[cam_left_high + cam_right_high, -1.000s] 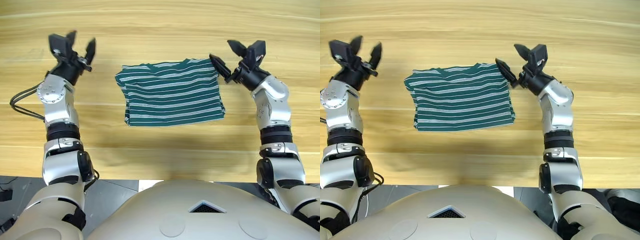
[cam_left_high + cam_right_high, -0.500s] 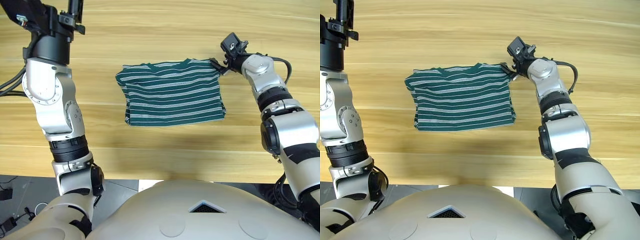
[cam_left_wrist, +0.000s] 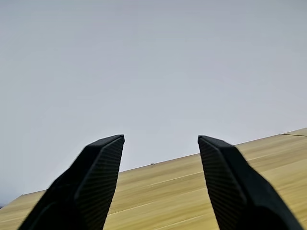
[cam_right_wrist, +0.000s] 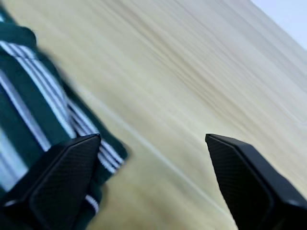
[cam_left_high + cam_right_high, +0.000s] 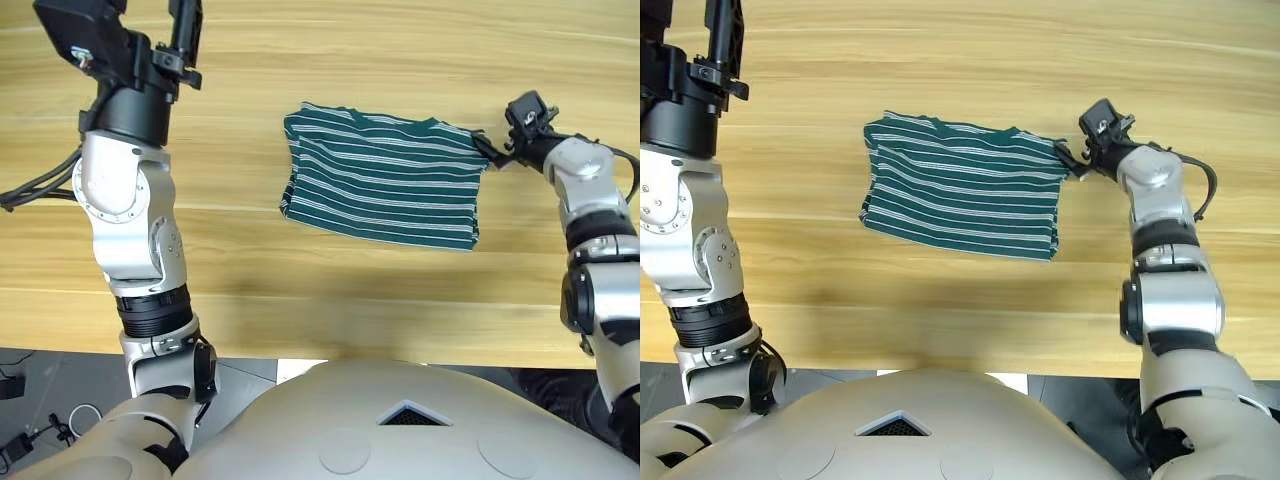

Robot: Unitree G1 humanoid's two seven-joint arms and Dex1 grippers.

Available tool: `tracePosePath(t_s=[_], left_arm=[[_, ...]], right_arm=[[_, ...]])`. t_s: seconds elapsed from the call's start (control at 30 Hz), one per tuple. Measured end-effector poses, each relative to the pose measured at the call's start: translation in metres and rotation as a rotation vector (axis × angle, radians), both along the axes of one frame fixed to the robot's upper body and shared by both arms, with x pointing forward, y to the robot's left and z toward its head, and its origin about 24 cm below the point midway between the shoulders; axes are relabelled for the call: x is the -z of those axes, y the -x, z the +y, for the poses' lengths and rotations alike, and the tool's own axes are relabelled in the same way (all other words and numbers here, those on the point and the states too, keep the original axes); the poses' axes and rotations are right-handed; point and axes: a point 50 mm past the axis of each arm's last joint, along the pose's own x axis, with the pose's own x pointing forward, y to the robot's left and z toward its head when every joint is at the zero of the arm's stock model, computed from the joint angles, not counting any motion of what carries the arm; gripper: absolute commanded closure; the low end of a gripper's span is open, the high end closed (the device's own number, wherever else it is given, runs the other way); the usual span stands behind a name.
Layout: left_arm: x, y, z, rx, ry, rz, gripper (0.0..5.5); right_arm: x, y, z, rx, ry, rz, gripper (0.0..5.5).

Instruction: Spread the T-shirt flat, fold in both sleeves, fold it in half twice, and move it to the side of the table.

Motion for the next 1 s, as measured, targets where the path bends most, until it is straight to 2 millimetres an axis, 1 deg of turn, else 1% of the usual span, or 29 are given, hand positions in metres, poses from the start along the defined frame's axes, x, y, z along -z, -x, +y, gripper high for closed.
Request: tracePosePath(t_s=[0.07,0.13,0.23,0.3,0.4,0.43,0.47,0.53,0.6,0.7,0.73,0.8,0.87,0.9,0.93,1.0], left_arm=[[0.000,0.000,-0.001,0.004,0.002,-0.002,2.65],[-0.002,0.001,-0.002,0.007,0.004,-0.009,2.65],[-0.003,0.002,-0.004,0.019,0.023,-0.014,2.65],[-0.006,0.004,-0.006,0.042,0.055,-0.019,2.65],[-0.010,0.007,-0.010,0.080,0.109,-0.005,2.65],[-0.012,0.007,-0.011,0.091,0.120,-0.004,2.65],[-0.013,0.008,-0.012,0.095,0.122,-0.007,2.65],[-0.014,0.008,-0.012,0.098,0.123,-0.010,2.65],[-0.014,0.008,-0.012,0.098,0.126,-0.007,2.65],[-0.012,0.007,-0.011,0.089,0.138,-0.002,2.65],[-0.010,0.006,-0.012,0.087,0.145,0.001,2.65],[-0.009,0.005,-0.012,0.087,0.154,0.008,2.65],[-0.009,0.003,-0.012,0.088,0.157,0.003,2.65],[-0.010,0.002,-0.013,0.092,0.157,-0.004,2.65],[-0.011,0.001,-0.013,0.094,0.157,-0.009,2.65],[-0.011,0.000,-0.015,0.100,0.157,-0.010,2.65]], right_arm=[[-0.003,0.018,0.002,-0.109,0.036,-0.015,1.44],[-0.007,0.038,0.010,-0.204,0.040,-0.008,1.44],[-0.016,0.062,0.029,-0.289,-0.032,0.023,1.44],[-0.030,0.075,0.047,-0.340,-0.117,0.027,1.44],[-0.058,0.097,0.077,-0.431,-0.272,0.032,1.44],[-0.067,0.103,0.086,-0.463,-0.308,0.033,1.44],[-0.072,0.106,0.090,-0.479,-0.322,0.030,1.44],[-0.073,0.107,0.092,-0.471,-0.336,0.052,1.44],[-0.075,0.102,0.091,-0.458,-0.334,0.046,1.44],[-0.085,0.069,0.090,-0.427,-0.332,-0.033,1.44],[-0.086,0.052,0.093,-0.403,-0.333,-0.065,1.44],[-0.086,0.024,0.110,-0.397,-0.355,-0.107,1.44],[-0.082,0.001,0.139,-0.419,-0.375,-0.122,1.44],[-0.077,-0.009,0.155,-0.432,-0.363,-0.118,1.44],[-0.072,-0.015,0.167,-0.445,-0.342,-0.105,1.44],[-0.054,-0.023,0.189,-0.464,-0.275,-0.059,1.44]])
